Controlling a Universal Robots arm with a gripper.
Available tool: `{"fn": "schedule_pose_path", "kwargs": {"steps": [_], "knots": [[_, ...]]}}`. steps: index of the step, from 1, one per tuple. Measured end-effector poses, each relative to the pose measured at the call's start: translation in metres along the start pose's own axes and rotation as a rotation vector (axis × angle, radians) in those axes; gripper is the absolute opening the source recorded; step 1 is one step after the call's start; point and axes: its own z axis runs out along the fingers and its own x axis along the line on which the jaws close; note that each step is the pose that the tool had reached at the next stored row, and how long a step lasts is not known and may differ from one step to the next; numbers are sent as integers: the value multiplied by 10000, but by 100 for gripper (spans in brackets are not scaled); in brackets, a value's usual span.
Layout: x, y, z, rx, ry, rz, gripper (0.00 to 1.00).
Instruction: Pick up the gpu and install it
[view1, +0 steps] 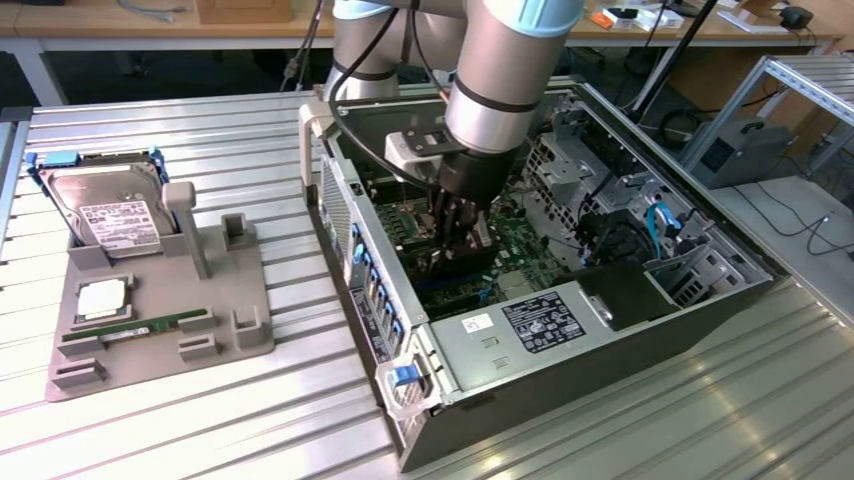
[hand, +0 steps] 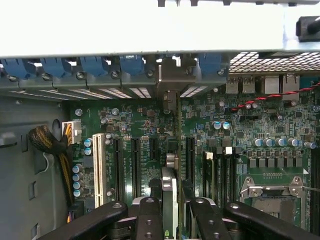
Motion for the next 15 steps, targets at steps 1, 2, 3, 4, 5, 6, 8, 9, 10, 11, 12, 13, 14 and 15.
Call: {"fn": "schedule_pose_path", "kwargs": {"steps": [1,2,3,4,5,6,8,9,10,11,12,13,14,15], "knots": [[0,0,7,1,-2,0,27],[-1,-1,13,1,-3,0,27],[0,-1,20,0,0,0,27],[0,0,23,-1,2,0,27],[0,0,25,-1,3,0,27],[0,0,25,-1,2,0,27],[0,-1,26,0,0,0,27],[-1,-1,27,1,-1,0,27],[-1,-1,27,1,-1,0,27],[-1,-1,27,1,-3,0,27],[-1,-1,28,2,-4,0,27],[-1,-1,28,2,-4,0,33],[-1,-1,28,1,-3,0,40],[-1,-1,27,1,-1,0,45]]}}
